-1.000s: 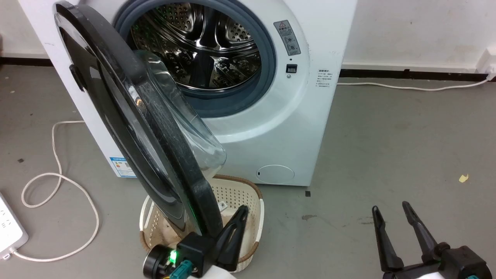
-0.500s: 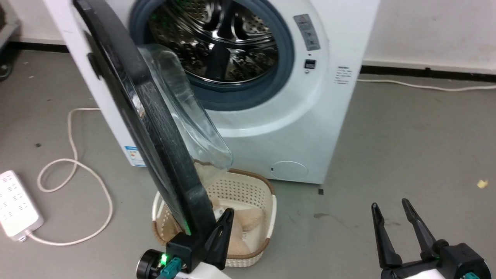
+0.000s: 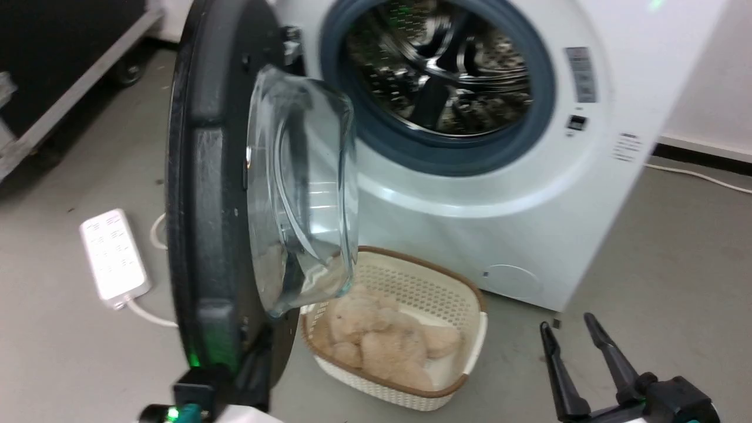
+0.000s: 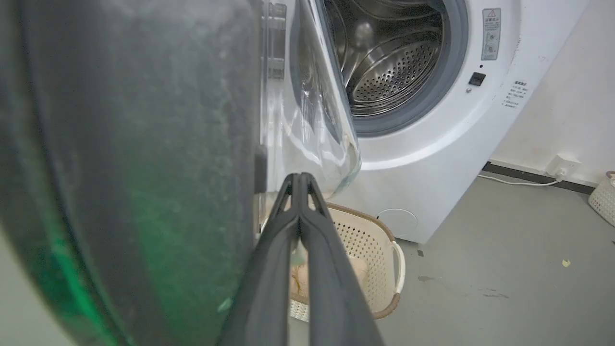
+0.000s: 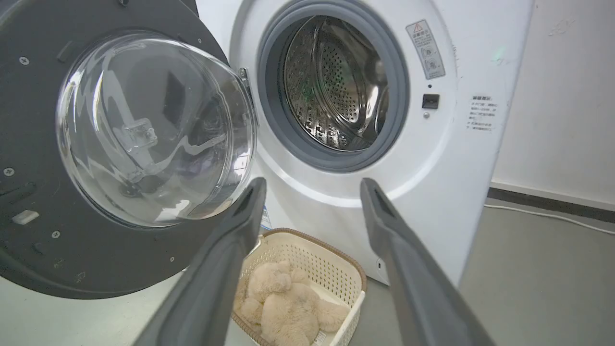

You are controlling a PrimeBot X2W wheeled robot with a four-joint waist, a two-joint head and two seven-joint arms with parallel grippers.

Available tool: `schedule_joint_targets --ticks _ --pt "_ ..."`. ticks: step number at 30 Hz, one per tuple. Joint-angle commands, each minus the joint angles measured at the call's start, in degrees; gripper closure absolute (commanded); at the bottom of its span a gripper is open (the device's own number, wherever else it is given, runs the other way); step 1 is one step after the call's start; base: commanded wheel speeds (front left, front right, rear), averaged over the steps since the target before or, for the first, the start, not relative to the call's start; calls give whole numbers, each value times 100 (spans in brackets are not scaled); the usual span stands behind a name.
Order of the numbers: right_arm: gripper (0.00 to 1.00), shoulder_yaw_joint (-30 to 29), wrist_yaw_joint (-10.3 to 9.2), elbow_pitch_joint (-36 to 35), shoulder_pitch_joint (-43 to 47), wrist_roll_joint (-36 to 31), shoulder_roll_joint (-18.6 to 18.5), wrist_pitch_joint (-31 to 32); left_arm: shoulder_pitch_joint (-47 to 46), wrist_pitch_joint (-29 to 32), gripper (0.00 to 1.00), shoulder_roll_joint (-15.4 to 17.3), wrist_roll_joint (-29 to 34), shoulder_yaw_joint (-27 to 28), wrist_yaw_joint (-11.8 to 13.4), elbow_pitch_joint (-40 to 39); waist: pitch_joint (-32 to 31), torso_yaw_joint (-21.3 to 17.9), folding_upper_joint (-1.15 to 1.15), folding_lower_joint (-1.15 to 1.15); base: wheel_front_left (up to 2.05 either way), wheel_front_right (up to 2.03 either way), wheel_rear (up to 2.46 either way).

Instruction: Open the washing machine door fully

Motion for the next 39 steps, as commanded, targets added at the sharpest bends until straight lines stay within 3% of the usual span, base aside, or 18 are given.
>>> schedule_joint_targets --ticks 1,6,14,19,27,30,36,39 --pt "0 49 -4 -2 -30 -29 16 -26 19 -52 100 105 -74 187 77 -41 111 325 0 0 0 0 0" --pt "0 110 -4 -6 -157 -163 16 -26 -212 34 100 462 -422 885 196 -56 477 478 0 0 0 0 0" --pt "0 142 -4 18 -358 -400 16 -2 -610 63 100 1038 -974 1815 141 270 954 440 0 0 0 0 0" --pt "0 109 -4 -140 -591 -603 16 136 -1216 103 100 1652 -1596 2522 -195 1064 1442 295 0 0 0 0 0" --pt "0 50 -4 -180 -703 -684 16 192 -2050 27 100 2215 -1826 2786 -444 2350 1697 146 0 0 0 0 0" --pt "0 -26 -4 -148 -738 -649 16 153 -2301 -373 100 2385 -1784 2824 -575 2941 1634 25 0 0 0 0 0" --pt "0 -205 -4 -28 -652 -562 16 77 -2308 -740 100 2306 -1594 2758 -736 3022 1319 -47 0 0 0 0 0" --pt "0 -334 -4 2 -603 -534 16 41 -2241 -795 100 2103 -1503 2707 -846 2735 1083 -78 0 0 0 0 0"
